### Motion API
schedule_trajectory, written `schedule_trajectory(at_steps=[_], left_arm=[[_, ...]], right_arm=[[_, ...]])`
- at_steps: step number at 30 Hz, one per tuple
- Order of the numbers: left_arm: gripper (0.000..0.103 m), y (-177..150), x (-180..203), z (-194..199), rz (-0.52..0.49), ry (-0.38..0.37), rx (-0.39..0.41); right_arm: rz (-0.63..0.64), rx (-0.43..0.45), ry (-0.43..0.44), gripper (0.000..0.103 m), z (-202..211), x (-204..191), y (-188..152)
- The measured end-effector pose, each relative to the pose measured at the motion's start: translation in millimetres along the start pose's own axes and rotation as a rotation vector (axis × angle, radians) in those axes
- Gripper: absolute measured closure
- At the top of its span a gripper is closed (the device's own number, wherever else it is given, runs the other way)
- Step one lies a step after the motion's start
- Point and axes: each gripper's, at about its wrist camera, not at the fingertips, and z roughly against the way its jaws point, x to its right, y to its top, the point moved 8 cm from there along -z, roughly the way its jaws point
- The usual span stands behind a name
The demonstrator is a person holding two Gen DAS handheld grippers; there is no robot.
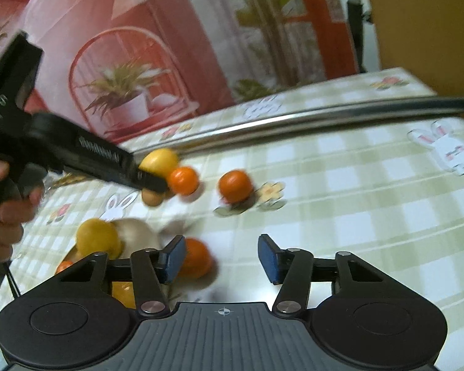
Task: Organize fruits
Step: 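Grasp a tangerine with the right gripper while the left lifts the brown fruit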
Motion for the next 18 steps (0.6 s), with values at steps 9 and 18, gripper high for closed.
schedule_trajectory(at_steps=[9, 18], left_arm=[[0.079, -8.5, -28.6, 31.3, 0.043, -0.012, 0.051], [0.079, -24.0, -41.5, 52.7, 0.067, -0.046, 0.086]], right_arm=[[-0.030, -0.057, 0.048, 0.063, -21.3, -12.6, -7.3], [-0.069, -0.059, 0.076, 0.067, -28.1, -14.9, -6.8]])
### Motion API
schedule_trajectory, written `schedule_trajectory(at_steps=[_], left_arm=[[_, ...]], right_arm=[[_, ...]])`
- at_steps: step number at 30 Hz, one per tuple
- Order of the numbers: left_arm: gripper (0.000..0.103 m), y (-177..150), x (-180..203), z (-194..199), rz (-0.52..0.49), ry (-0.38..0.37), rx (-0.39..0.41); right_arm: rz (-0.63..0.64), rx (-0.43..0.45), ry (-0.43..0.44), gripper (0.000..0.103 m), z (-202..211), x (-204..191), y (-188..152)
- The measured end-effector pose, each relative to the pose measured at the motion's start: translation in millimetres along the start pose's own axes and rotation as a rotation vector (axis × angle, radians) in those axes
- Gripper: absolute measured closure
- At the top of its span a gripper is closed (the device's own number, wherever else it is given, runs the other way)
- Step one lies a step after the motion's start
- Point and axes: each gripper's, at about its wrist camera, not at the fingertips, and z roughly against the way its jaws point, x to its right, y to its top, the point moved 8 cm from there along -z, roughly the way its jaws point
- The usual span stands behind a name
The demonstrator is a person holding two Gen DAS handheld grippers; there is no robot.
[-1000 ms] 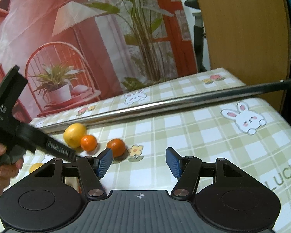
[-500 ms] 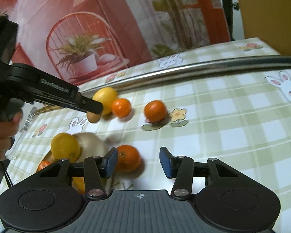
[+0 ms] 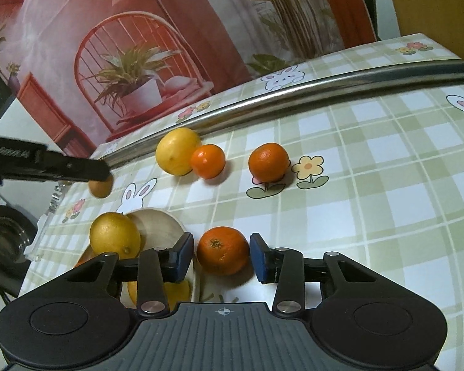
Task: Organize fruits
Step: 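Grasp a tangerine with the right gripper while the left lifts the brown fruit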
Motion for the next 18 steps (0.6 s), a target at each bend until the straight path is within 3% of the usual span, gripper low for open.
schedule_trajectory(at_steps=[9, 18], left_arm=[[0.079, -20.5, 0.1, 14.9, -0.021, -0.034, 0.013], [0.079, -17.6, 17.8, -5.8, -0.039, -0.075, -0.006]], right_arm=[[-0.020, 0.028, -0.036, 0.071, 6.8, 7.5, 2.5], [0.031, 0.065, -0.129, 0.071, 14.8, 17.3, 6.2]])
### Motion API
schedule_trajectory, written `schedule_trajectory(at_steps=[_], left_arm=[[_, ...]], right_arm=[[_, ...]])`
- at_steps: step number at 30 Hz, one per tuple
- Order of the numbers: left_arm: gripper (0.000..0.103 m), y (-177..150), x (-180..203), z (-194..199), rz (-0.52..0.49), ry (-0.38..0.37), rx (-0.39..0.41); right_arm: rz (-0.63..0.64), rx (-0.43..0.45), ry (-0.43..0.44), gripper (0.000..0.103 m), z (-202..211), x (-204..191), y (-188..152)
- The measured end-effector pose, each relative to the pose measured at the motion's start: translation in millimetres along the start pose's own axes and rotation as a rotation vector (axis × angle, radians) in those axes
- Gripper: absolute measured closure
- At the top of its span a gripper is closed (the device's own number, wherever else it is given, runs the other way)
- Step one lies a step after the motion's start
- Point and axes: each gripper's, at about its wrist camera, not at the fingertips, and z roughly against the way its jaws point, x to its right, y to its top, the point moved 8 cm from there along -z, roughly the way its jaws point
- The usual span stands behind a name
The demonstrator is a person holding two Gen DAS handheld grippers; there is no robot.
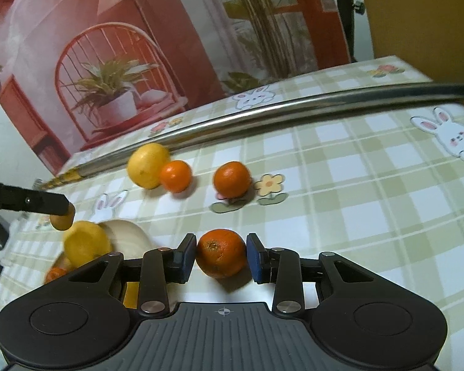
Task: Organize fruits
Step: 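Grasp a tangerine with the right gripper while the left lifts the brown fruit, then lower the brown fruit onto the plate with the left gripper while the right carries the tangerine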
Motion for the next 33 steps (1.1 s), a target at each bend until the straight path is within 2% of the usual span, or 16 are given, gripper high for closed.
schedule_trajectory(at_steps=[5, 10, 25, 33], left_arm=[[0.079, -3.2, 9.2, -22.1, -0.021, -0.020, -0.049], [0.079, -9.2, 8.3, -38.6, -0.026, 0.000, -0.089], [0.079, -13.9, 9.3, -55.3, -0.048, 0.031, -0.123], [0.078, -18.2, 13.7, -62.7, -0.042, -0.002, -0.147]], right_arm=[[-0.011, 0.005, 0.002, 0.071, 1.0, 4.1, -1.1], [0.006, 0.012, -0.003, 0.070, 1.1, 2.6, -2.3], [0.006, 0.007, 0.014, 0.070, -0.2, 0.3, -4.1], [0.003, 0.028, 0.029, 0.070, 8.1, -2.9, -0.9]])
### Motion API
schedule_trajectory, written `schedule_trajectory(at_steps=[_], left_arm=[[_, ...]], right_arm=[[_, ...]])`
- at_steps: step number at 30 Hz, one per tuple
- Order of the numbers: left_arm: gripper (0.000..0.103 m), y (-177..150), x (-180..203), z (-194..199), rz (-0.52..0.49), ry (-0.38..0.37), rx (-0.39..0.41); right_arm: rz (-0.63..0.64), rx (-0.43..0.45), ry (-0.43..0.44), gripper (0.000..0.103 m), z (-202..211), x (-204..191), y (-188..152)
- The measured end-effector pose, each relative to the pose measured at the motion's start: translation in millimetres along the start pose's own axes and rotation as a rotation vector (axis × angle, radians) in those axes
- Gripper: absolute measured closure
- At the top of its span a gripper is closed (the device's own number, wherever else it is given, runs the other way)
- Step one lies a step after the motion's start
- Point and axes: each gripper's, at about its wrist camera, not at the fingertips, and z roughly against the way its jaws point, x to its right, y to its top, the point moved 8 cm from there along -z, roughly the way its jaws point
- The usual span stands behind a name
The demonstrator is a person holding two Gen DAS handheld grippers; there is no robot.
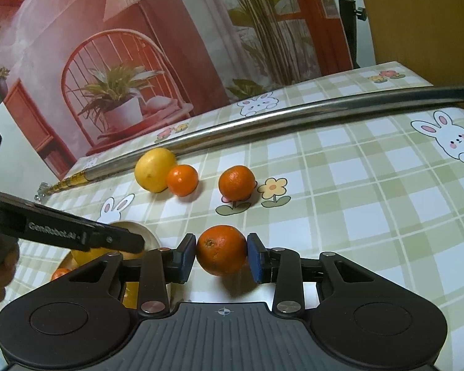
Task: Organize fruits
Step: 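Lower the brown fruit onto the plate with the left gripper while the right carries the tangerine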
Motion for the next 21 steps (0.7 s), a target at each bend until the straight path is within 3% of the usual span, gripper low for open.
schedule_trajectory(at_steps=[3, 7, 9, 13, 21], left_arm=[[0.078, -0.5, 0.4, 1.4, 0.007, -0.024, 0.010], [0.063, 3.6, -1.4, 20.2, 0.022, -0.062, 0.075], [0.063, 5.0, -3.9, 33.8, 0.023, -0.057, 0.117], [0.063, 0.1, -14.5, 61.9, 0.016, 0.000, 0.189], [0.063, -32.5, -48.4, 99.8, 0.022, 0.123, 0.245]], right_arm=[[0.000, 0.002, 0.005, 0.070, 2.3, -1.5, 0.4], [0.001, 0.006, 0.013, 0.070, 8.7, -5.8, 1.1], [0.009, 0.010, 0.018, 0.070, 12.4, -9.7, 2.2], [0.035, 0.020, 0.037, 0.070, 19.1, -24.8, 6.5], [0.095, -0.005, 0.106, 0.070, 22.7, -70.9, 5.2]])
